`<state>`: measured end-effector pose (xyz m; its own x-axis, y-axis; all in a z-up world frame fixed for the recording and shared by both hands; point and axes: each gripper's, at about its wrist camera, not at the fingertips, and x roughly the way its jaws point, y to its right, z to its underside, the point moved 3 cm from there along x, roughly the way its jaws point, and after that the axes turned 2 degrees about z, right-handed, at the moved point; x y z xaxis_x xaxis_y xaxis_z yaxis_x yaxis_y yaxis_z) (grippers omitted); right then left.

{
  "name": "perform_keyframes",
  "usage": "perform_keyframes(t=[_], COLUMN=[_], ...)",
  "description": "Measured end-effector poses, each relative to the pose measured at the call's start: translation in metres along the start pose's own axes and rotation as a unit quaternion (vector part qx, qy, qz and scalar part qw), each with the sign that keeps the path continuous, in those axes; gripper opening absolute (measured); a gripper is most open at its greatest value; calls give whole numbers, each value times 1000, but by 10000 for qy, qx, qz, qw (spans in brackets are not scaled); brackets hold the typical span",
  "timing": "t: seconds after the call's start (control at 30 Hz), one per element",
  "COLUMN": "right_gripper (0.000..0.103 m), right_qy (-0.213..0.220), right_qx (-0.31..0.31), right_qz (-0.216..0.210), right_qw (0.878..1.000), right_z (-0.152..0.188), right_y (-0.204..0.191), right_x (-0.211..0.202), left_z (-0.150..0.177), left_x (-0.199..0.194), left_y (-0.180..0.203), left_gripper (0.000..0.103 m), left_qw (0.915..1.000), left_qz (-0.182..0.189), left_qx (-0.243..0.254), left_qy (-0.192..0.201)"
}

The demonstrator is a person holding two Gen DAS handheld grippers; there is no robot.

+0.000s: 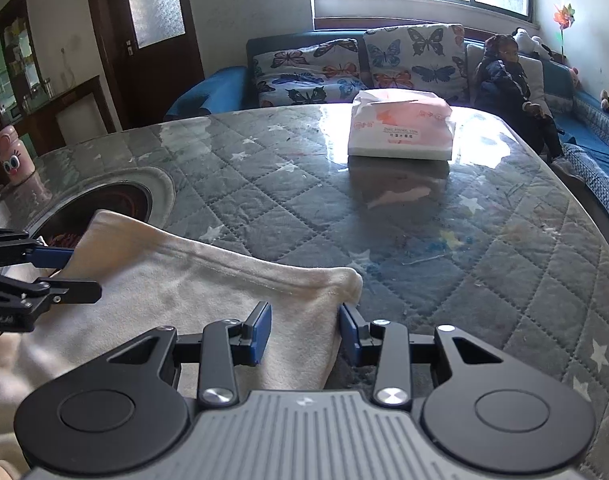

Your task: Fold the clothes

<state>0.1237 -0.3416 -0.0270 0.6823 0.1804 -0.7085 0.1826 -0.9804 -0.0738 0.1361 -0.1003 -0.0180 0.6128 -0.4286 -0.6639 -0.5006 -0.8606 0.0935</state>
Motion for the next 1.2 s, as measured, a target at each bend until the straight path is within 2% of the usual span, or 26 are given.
perform_keyframes(t=[0.13,0.27,0.33,0.37,0.4,0.47,0.53,0.57,0.67,0.77,0.83,0.9,0.93,1.03,1.13,1.2], right_gripper=[37,37,36,34,32,32,32,32,33,34,34,34,34,34,34,34], right_qy=[2,18,23,31,41,41,31,25,30,32,33,34,35,36,30,24], right_qx=[-16,23,-16,-35,-53,-63,-61,-60,-64,-73,-79,-87,-91,-103,-127,-140], right_qz=[25,58,76,89,105,105,105,108,102,92,84,82,82,81,88,100], right_qw=[10000,10000,10000,9999,9999,9999,9999,9999,9999,9999,9999,9999,9999,9999,9999,9998], right_z=[-1,-1,-1,-2,-2,-2,-2,-2,-2,-2,-2,-2,-2,-2,-2,-3], right_y=[0,0,-1,-1,-2,-1,-1,0,-1,-1,-1,-1,-1,-2,-2,-3], right_x=[2,4,4,4,4,4,6,7,7,8,8,8,8,9,10,10], left_z=[-2,-6,-7,-7,-7,-4,3,7,18,13,8,4,3,1,4,4], left_x=[-7,0,5,7,5,-3,-6,-6,-8,-18,-25,-31,-32,-30,-14,-7], left_y=[-12,-25,-27,-26,-23,-6,18,30,53,47,37,26,21,10,-4,-12], left_gripper=[54,50,35,16,15,15,16,20,22,24,26,39,41,46,46,46], left_qw=[9995,9987,9984,9981,9981,9991,9983,9968,9924,9936,9947,9953,9954,9962,9993,9998], left_qz=[-127,-237,-237,-256,-237,2,501,665,741,629,427,244,204,65,-29,-65], left_qx=[-190,-402,-500,-543,-533,-255,188,427,978,886,773,594,558,511,192,-16], left_qy=[232,189,135,126,173,334,244,151,58,292,528,721,757,708,309,195])
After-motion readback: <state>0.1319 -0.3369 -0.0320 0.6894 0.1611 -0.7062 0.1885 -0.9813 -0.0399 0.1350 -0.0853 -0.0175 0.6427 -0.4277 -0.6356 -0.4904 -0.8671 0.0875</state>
